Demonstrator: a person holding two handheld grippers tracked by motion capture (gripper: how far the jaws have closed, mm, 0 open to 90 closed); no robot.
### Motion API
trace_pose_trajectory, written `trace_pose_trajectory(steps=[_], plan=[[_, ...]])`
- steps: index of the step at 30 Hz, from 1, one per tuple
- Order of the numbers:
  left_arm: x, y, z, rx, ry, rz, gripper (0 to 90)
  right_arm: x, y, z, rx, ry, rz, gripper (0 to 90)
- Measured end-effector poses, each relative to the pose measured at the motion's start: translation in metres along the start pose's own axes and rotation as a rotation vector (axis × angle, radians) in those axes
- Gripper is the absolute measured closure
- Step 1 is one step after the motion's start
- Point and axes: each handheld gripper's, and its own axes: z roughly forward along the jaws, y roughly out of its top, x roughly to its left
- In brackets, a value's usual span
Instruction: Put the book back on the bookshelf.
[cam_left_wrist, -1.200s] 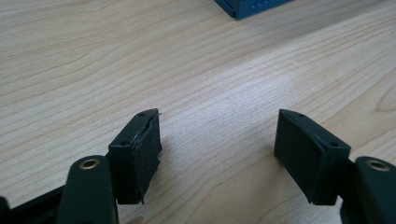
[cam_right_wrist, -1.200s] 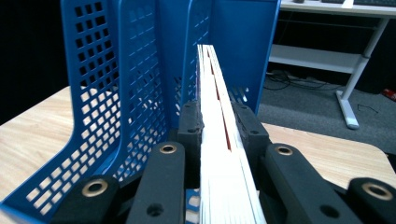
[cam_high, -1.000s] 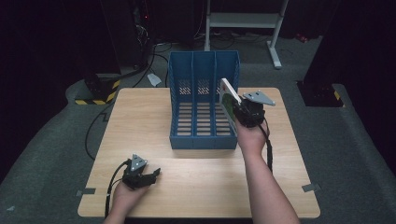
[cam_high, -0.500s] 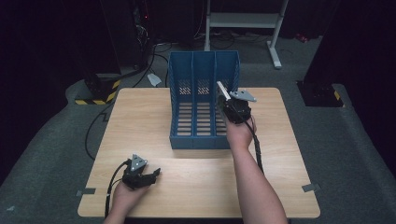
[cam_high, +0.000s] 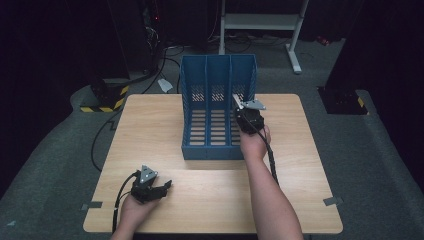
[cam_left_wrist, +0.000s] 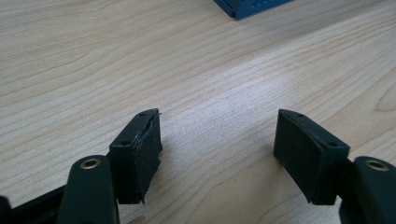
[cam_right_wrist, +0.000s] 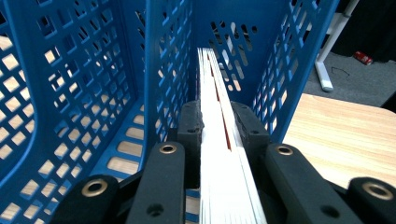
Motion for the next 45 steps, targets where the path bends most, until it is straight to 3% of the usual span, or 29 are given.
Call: trace_pose_trajectory(steps=[7, 10, 25, 31, 36, 40, 45], plan=[[0.000, 0.000, 0.000, 0.001, 0.000, 0.000, 32.0, -0.001, -0.003, -0.002, 0.024, 0.009, 0.004, 75.2], [0.000, 0.000, 0.000, 0.000, 0.000, 0.001, 32.0, 0.000, -0.005, -0.004, 0.051, 0.015, -0.020, 75.1], [0.000, 0.000, 0.000, 0.000, 0.001, 0.001, 32.1, -0.006, -0.016, -0.011, 0.137, 0.044, 0.011, 73.8], [0.000, 0.000, 0.000, 0.000, 0.000, 0.001, 32.1, -0.008, -0.009, -0.009, 0.128, 0.060, 0.014, 70.7], [0.000, 0.000, 0.000, 0.000, -0.001, 0.001, 32.1, -0.008, 0.002, -0.002, 0.180, 0.067, 0.007, 71.9], [0.000, 0.000, 0.000, 0.000, -0.001, 0.000, 32.1, -0.007, 0.005, 0.000, 0.193, 0.041, -0.011, 76.6], [0.000, 0.000, 0.000, -0.001, -0.001, 0.000, 32.1, -0.005, 0.003, -0.003, 0.175, -0.028, 0.023, 76.9]])
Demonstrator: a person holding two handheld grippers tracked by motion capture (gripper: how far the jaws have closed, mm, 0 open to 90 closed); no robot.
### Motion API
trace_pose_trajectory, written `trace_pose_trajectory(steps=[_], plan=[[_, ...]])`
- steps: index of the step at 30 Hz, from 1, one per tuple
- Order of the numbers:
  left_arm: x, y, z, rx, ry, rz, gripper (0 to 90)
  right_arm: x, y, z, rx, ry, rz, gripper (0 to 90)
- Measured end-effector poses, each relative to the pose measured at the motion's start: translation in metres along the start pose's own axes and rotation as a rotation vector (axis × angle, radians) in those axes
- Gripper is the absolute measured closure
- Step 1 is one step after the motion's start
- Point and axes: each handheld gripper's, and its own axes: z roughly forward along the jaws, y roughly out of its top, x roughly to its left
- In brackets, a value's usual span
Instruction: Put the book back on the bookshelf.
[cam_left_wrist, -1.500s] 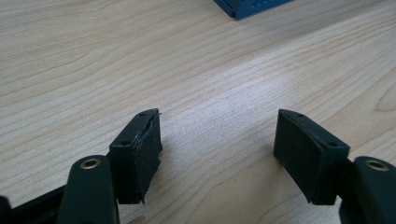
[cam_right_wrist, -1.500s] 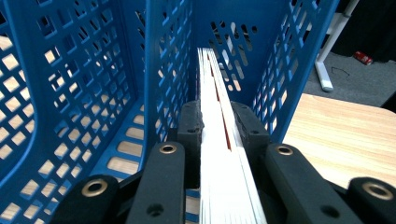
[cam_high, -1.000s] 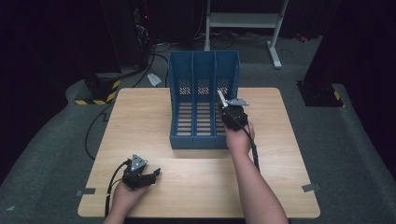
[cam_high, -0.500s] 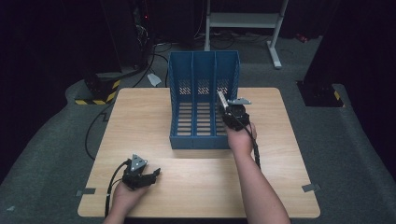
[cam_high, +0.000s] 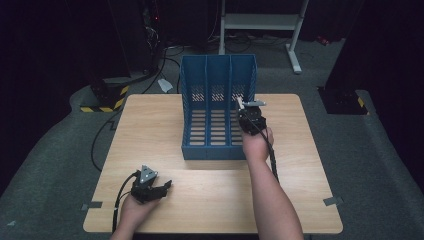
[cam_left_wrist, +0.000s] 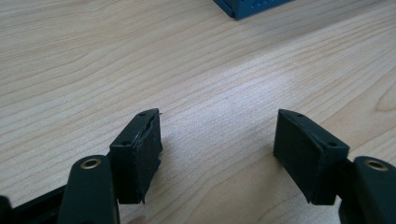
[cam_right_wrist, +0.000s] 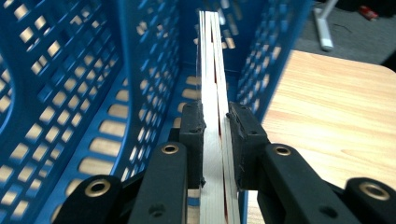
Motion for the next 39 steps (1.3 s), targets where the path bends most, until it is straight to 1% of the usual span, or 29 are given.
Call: trace_pose_trajectory(steps=[1, 2, 4, 8, 9, 11, 13, 14, 16, 19, 26, 33, 39], plan=[[0.0000, 0.0000, 0.0000, 0.000, 0.000, 0.000, 32.2, 0.0002, -0.0003, -0.0003, -0.002, -0.008, 0.016, 77.0], [0.0000, 0.0000, -0.0001, 0.001, -0.001, 0.001, 32.1, 0.0016, -0.0004, -0.0003, -0.005, -0.027, 0.024, 76.9], [0.0000, 0.0000, -0.0001, 0.001, -0.001, 0.000, 32.2, 0.0039, -0.0003, 0.0003, -0.007, -0.047, 0.038, 76.9], [0.0000, 0.0000, 0.0000, -0.001, 0.000, 0.000, 32.2, 0.0069, 0.0005, 0.0018, -0.015, -0.068, 0.045, 76.9], [0.0000, 0.0000, 0.0000, -0.001, -0.001, 0.000, 32.2, 0.0074, 0.0007, 0.0020, -0.014, -0.072, 0.057, 76.9], [0.0000, 0.0000, 0.0000, -0.001, -0.001, 0.000, 32.2, 0.0064, 0.0012, 0.0028, -0.022, -0.083, 0.070, 76.9], [0.0000, 0.0000, 0.0000, 0.000, -0.001, 0.000, 32.2, 0.0045, 0.0016, 0.0033, -0.026, -0.094, 0.073, 76.9], [0.0000, 0.0000, 0.0000, 0.000, -0.001, 0.000, 32.2, 0.0040, 0.0018, 0.0035, -0.028, -0.097, 0.083, 76.9], [0.0000, 0.0000, 0.0000, 0.000, 0.000, 0.000, 32.2, 0.0022, 0.0020, 0.0038, -0.036, -0.099, 0.086, 76.9], [0.0000, 0.0000, -0.0001, 0.001, -0.001, 0.001, 32.2, 0.0019, 0.0016, 0.0046, -0.029, -0.112, 0.102, 76.8], [0.0000, 0.0000, -0.0001, 0.001, -0.001, 0.001, 32.3, 0.0025, 0.0006, 0.0071, -0.026, -0.136, 0.110, 76.6], [0.0000, 0.0001, -0.0001, 0.001, -0.001, 0.001, 32.3, 0.0047, -0.0002, 0.0081, -0.034, -0.137, 0.106, 76.2], [0.0000, 0.0001, -0.0001, 0.001, -0.001, 0.001, 32.3, 0.0024, -0.0010, 0.0084, -0.041, -0.128, 0.105, 75.8]])
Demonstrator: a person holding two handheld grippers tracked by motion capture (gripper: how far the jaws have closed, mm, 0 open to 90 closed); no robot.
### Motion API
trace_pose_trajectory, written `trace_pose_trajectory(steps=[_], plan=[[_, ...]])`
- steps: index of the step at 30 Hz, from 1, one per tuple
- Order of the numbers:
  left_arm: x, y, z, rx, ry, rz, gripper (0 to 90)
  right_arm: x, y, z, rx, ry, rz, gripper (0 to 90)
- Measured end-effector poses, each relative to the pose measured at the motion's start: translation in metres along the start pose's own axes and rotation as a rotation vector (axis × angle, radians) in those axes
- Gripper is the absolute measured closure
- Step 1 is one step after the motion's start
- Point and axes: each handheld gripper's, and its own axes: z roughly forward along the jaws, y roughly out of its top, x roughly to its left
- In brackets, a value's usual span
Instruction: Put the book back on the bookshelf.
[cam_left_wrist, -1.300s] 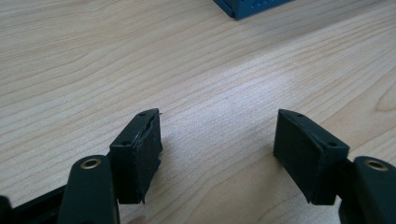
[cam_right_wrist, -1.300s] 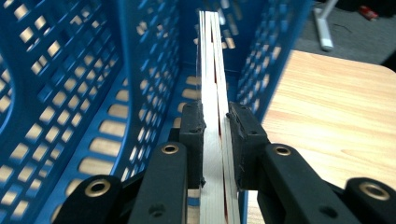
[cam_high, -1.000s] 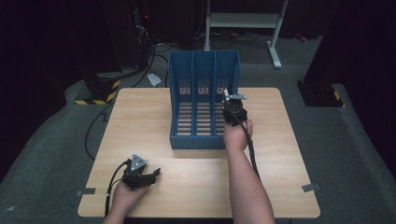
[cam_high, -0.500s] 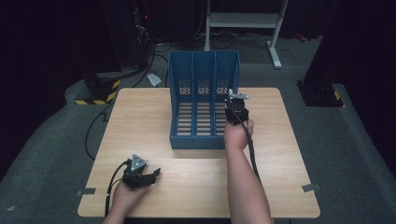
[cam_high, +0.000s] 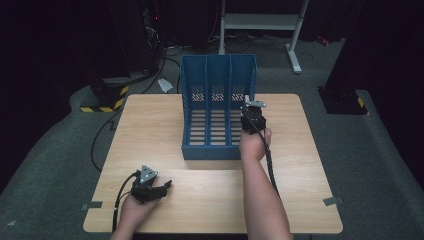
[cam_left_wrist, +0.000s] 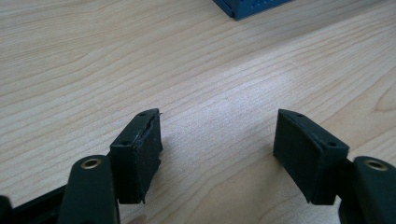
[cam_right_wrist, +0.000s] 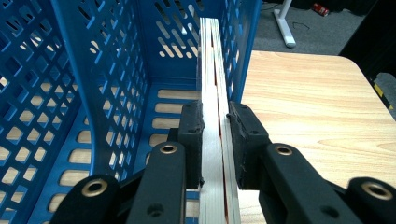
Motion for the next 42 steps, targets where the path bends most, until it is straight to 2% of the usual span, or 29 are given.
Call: trace_pose_trajectory(steps=[11, 26, 42], plan=[[0.000, 0.000, 0.000, 0.000, 0.000, 0.000, 32.3, -0.004, -0.001, 0.000, -0.005, 0.020, 0.000, 73.3], [0.000, 0.000, 0.000, 0.000, 0.000, 0.000, 32.3, -0.006, 0.001, -0.003, -0.015, 0.047, 0.003, 60.8], [0.000, 0.000, 0.000, 0.000, 0.000, 0.000, 32.3, -0.010, 0.005, -0.011, -0.042, 0.062, -0.005, 58.5]])
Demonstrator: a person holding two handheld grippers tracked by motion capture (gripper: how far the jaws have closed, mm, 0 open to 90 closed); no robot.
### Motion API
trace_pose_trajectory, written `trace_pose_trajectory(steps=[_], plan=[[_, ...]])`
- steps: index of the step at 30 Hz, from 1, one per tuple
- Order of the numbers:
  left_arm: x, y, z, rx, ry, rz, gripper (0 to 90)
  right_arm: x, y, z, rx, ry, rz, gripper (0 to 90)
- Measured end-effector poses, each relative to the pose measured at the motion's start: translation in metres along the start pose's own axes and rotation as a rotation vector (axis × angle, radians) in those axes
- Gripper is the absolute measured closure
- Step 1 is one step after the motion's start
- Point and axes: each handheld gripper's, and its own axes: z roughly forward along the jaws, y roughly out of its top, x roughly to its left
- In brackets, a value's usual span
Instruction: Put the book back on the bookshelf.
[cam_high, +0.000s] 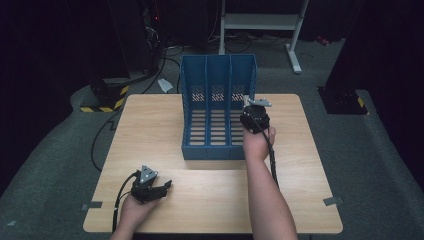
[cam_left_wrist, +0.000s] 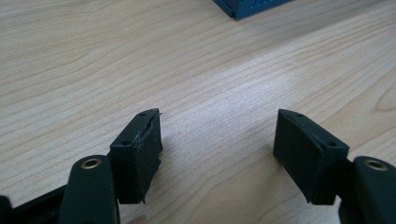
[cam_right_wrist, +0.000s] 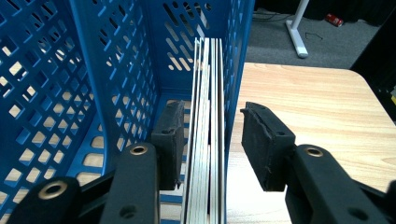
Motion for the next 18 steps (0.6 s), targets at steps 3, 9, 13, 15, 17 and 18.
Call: trace_pose_trajectory(steps=[3, 9, 13, 15, 17, 18], plan=[[0.0000, 0.0000, 0.0000, 0.000, 0.000, 0.000, 32.3, 0.0003, 0.0009, -0.0018, -0.005, 0.006, 0.002, 58.2], [0.0000, 0.0000, 0.0000, 0.000, 0.000, 0.000, 32.2, 0.0013, 0.0034, -0.0063, -0.016, 0.023, -0.003, 57.7], [0.0000, 0.0000, 0.0000, 0.000, 0.000, 0.000, 32.3, 0.0007, 0.0042, -0.0077, -0.019, 0.032, -0.002, 57.7], [0.0000, 0.0000, 0.0000, 0.000, 0.000, 0.000, 32.3, 0.0006, 0.0044, -0.0085, -0.017, 0.034, 0.003, 57.6], [0.0000, 0.0000, 0.0000, 0.000, 0.000, 0.000, 32.3, 0.0001, 0.0043, -0.0090, -0.015, 0.038, -0.003, 57.6], [0.0000, 0.0000, 0.0000, 0.000, 0.000, 0.000, 32.2, 0.0000, 0.0042, -0.0092, -0.014, 0.038, -0.003, 57.5]])
